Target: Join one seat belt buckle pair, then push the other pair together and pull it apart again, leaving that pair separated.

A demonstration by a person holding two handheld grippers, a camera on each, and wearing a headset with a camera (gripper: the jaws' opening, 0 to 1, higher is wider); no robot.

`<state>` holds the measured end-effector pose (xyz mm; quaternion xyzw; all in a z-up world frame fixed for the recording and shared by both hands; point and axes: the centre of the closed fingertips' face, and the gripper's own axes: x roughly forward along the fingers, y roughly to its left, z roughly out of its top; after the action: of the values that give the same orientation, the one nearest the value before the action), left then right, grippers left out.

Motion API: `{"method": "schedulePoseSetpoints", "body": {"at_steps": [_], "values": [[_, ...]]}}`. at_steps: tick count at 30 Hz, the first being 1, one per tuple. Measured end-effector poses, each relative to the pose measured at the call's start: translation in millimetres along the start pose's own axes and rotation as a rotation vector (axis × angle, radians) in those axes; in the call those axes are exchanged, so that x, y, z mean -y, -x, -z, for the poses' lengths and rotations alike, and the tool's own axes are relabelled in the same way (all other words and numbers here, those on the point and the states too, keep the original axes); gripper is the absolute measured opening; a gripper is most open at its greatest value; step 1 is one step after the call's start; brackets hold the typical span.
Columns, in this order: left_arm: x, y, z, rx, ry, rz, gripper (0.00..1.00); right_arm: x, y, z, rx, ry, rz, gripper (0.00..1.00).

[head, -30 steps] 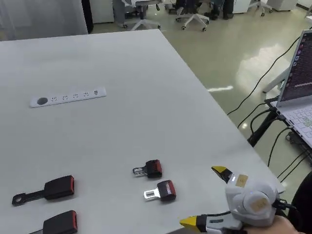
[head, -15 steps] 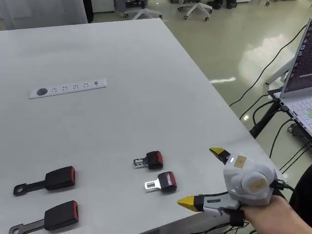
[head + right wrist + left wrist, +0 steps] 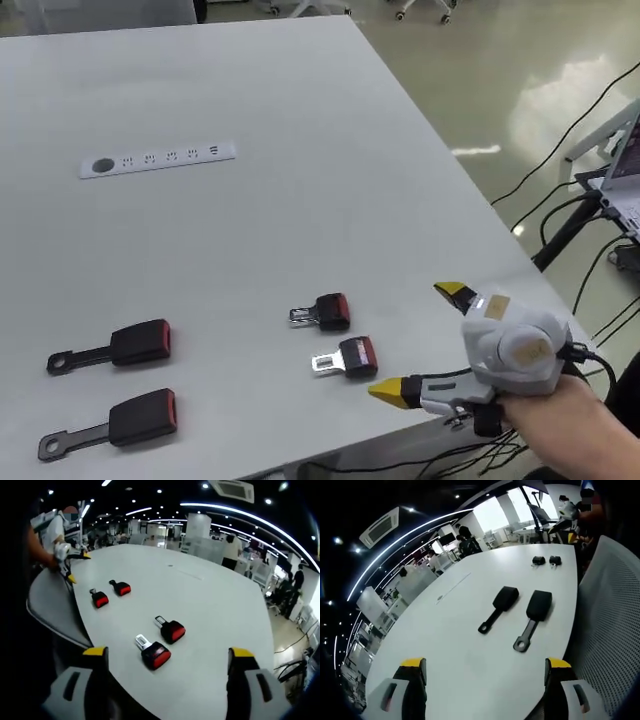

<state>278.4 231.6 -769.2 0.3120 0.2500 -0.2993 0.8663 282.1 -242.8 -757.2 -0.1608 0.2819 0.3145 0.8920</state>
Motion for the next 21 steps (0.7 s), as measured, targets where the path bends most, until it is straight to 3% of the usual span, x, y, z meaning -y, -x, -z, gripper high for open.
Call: {"method": "schedulePoseSetpoints", "body": {"at_steps": [7,11,13,21], "values": [[0.7,4.3,-12.6,0.005,0.0,-0.009,1.0,0.2,-6.6,-4.8,0.001,0.001,-0.005,1.0],[3.2,6.4,-19.4,0.006,0.001,-0.002,1.0,4.3,-7.8,-0.4,-0.053,0.042,0.025,0.96],[2.6,6.4,-19.6,0.012,-0.002,-0.004,1.0,1.6,-9.5,-4.4,-0.02,-0.006,0.012,0.97],[-1.9,6.9,-16.8,0.011,0.0,-0.012,1.0,-1.9,-11.6,1.6,-0.024,-0.026,-0.007,1.0]]}}
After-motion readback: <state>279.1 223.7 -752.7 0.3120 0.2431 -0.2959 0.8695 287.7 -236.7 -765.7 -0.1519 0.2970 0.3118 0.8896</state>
